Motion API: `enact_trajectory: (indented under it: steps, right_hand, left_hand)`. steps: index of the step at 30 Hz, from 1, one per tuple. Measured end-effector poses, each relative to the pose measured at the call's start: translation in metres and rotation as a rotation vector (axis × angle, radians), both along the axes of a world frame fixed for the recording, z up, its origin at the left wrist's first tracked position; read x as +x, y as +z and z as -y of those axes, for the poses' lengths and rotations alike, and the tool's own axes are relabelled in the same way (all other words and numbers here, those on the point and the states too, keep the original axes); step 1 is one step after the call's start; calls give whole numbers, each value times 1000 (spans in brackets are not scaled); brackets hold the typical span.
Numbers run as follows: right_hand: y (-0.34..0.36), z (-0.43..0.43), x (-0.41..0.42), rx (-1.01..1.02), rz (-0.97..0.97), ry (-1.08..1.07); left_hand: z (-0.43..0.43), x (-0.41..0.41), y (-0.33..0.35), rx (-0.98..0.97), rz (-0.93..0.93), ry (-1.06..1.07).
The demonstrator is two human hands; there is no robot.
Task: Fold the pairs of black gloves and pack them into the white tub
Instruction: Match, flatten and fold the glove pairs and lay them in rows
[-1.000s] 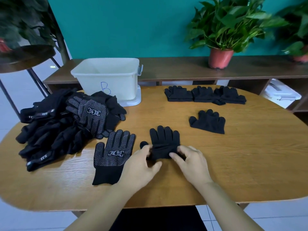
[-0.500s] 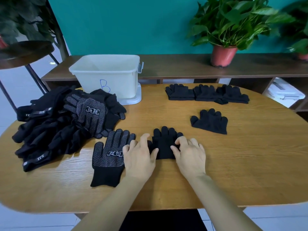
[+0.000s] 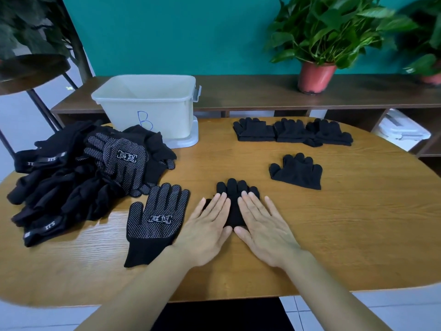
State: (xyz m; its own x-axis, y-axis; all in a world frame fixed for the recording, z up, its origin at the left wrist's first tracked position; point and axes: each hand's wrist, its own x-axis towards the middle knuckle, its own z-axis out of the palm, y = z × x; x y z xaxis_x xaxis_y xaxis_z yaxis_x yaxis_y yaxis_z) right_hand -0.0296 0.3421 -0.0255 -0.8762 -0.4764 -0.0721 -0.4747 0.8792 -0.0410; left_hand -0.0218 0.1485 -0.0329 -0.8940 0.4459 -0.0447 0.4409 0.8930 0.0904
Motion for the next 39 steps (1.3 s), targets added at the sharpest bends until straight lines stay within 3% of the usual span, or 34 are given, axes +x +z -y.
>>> enact_trajectory:
  steps: [9, 17, 20, 22, 28, 39]
  right_hand:
    - [4, -5, -6, 52, -43, 14]
    - [1, 12, -13, -100, -354, 8]
    - [1, 19, -24, -140, -364, -28]
    - [0, 21, -28, -131, -401, -42]
    - [-2, 16, -25, -229, -493, -50]
    - [46, -37, -45, -262, -671, -87]
  left_hand:
    - [10, -16, 5, 81, 62, 47]
    - [14, -29, 15, 232, 171, 47]
    - [20, -30, 19, 308, 214, 26]
    - [19, -25, 18, 276, 164, 2]
    - [-2, -12, 8, 200, -286, -16]
    - [-51, -53, 67, 142, -459, -83]
